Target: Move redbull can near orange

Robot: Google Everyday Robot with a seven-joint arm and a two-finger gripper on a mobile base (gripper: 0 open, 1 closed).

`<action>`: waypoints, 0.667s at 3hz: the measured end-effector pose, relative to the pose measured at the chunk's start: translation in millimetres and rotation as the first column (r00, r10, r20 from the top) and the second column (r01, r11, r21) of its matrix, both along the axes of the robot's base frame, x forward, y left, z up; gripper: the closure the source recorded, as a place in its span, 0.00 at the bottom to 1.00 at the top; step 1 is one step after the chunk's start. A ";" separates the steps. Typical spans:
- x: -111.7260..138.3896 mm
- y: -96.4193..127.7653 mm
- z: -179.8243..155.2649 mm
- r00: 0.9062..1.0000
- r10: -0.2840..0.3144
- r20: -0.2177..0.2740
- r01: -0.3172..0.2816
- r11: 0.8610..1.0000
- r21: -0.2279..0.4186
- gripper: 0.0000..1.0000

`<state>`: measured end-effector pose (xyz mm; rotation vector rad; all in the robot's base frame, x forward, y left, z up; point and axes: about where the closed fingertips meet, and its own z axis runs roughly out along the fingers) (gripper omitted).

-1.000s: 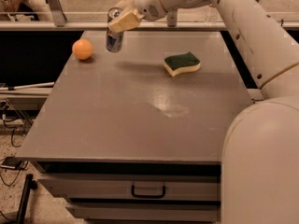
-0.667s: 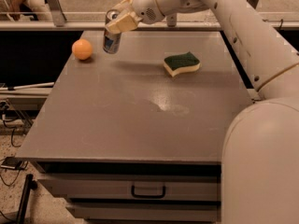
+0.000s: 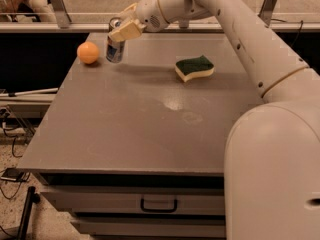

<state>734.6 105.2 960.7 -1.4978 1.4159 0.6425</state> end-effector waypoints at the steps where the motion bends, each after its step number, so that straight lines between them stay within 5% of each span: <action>1: 2.5 7.8 -8.9 1.000 0.015 -0.021 -0.015 1.000 -0.025 1.00; 2: 4.0 14.8 -16.6 0.999 0.031 -0.043 -0.033 0.998 -0.046 0.96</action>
Offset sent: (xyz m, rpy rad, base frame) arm 0.0093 0.0101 -0.0172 -0.0751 0.0448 0.0270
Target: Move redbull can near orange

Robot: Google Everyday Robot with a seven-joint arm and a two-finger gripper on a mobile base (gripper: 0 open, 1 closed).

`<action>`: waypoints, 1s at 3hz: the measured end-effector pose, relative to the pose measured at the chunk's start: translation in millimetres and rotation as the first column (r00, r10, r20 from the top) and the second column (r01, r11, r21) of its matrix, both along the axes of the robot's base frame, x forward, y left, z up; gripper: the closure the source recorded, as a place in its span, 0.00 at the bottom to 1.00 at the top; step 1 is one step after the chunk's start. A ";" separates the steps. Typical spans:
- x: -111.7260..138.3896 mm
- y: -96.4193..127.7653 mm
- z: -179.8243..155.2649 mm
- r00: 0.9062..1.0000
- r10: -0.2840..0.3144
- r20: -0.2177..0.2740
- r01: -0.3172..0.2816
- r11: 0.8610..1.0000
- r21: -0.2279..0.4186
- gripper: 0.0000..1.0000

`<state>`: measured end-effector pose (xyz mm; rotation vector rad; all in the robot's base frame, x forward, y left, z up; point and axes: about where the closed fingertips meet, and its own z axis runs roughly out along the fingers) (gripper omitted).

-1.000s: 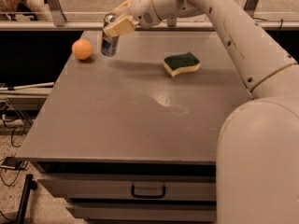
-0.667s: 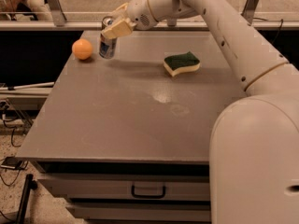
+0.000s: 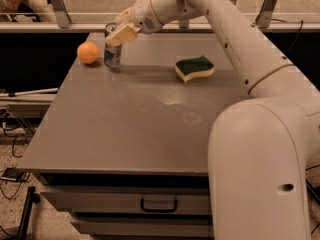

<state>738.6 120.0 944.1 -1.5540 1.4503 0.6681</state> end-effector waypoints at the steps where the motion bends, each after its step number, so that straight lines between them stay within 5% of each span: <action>1: -0.1 4.6 -2.3 1.000 0.012 -0.015 -0.012 1.000 0.003 0.74; 3: -0.9 14.5 -7.9 0.999 0.031 -0.041 -0.031 0.999 0.007 0.19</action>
Offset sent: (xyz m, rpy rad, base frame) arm 0.0005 0.0105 -0.0035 0.0178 0.0465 0.0347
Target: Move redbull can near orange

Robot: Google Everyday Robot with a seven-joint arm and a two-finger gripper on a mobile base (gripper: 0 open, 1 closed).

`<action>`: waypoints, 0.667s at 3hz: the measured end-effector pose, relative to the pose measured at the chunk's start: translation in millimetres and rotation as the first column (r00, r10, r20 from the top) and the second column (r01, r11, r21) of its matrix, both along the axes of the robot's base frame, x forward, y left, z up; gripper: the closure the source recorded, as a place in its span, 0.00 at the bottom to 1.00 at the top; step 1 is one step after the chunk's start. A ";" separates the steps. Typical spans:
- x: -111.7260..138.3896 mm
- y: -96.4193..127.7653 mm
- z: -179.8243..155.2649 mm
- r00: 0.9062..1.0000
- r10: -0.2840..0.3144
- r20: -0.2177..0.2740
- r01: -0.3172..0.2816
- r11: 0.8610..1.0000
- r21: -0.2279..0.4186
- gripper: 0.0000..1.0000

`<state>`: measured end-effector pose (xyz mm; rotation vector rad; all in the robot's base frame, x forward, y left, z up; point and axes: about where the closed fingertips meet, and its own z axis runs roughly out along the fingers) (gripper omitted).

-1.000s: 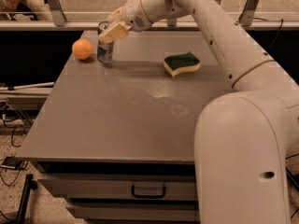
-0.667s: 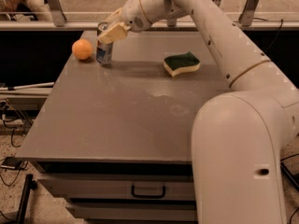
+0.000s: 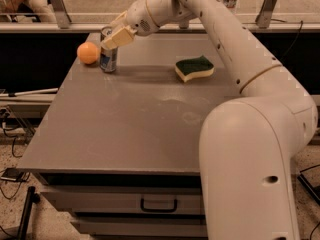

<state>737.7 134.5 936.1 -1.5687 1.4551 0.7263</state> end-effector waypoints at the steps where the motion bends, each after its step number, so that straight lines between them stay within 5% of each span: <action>1: -0.5 3.6 -2.2 1.000 0.005 -0.003 -0.005 1.000 0.000 0.00; 2: -0.5 3.6 -2.2 1.000 0.005 -0.003 -0.005 1.000 0.000 0.00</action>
Offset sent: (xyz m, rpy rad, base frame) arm -0.0004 0.0028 -0.0017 -0.0002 0.0026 0.0041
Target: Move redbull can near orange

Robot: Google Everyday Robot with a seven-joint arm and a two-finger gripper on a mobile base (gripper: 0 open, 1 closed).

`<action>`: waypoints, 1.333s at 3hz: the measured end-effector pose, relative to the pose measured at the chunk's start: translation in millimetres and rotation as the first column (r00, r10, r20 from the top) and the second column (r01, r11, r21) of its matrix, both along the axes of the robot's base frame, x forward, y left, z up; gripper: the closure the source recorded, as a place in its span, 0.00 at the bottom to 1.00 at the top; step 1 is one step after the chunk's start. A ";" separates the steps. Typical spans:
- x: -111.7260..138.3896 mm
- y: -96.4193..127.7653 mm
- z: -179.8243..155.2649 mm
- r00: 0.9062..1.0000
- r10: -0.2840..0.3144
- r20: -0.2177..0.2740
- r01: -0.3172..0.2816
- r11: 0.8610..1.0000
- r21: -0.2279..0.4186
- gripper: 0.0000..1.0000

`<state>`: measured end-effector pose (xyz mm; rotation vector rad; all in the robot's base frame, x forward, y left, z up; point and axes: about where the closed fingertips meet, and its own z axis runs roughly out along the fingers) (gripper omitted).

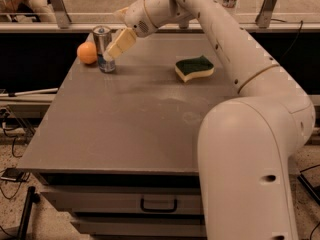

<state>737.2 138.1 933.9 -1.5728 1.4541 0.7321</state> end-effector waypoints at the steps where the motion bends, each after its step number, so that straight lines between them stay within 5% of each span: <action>1: -5.8 -18.1 -0.4 1.000 -0.016 -0.009 0.015 0.999 -0.034 0.00; 2: -13.9 -44.8 11.3 0.998 -0.066 0.021 0.067 0.996 -0.058 0.00; 4: -18.7 -56.0 20.3 0.993 -0.105 0.059 0.109 0.992 -0.062 0.00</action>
Offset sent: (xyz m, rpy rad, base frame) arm -0.0235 -0.0731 0.0227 -0.0765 -0.0408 -0.1178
